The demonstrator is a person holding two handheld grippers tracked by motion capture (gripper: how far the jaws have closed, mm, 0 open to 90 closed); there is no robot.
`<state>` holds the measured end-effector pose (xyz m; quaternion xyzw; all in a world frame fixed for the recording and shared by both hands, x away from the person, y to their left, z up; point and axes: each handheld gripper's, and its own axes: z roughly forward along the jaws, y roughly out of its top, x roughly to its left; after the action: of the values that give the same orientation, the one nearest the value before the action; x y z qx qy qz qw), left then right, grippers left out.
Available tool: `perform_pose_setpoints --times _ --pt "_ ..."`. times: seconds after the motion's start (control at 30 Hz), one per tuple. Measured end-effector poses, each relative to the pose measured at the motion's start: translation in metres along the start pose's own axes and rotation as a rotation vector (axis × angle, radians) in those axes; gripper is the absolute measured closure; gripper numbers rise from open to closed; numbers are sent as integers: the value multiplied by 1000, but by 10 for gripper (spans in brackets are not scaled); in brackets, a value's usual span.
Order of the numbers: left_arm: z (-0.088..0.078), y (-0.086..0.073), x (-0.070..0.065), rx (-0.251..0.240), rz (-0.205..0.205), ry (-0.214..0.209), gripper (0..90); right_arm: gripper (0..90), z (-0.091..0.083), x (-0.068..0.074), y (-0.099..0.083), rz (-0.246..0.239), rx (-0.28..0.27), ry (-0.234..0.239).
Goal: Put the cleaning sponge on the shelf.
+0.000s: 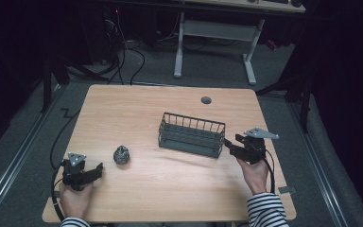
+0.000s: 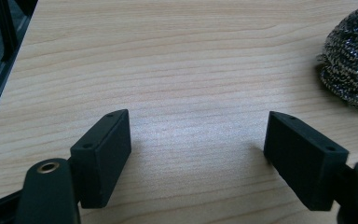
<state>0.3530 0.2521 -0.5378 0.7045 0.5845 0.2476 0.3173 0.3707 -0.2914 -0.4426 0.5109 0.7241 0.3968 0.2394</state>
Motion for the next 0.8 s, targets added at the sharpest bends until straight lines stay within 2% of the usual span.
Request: perform_pose_setpoints --times 0.3,0.43,0.8 --pt "0 0 0 -2 -2 -2 235 453 27 -3 17 34 44 -10" --pt "0 0 0 0 -2 -3 235 453 32 0 21 33 56 -3" --pt "0 0 0 -2 -4 -3 235 485 53 2 19 33 121 -12"
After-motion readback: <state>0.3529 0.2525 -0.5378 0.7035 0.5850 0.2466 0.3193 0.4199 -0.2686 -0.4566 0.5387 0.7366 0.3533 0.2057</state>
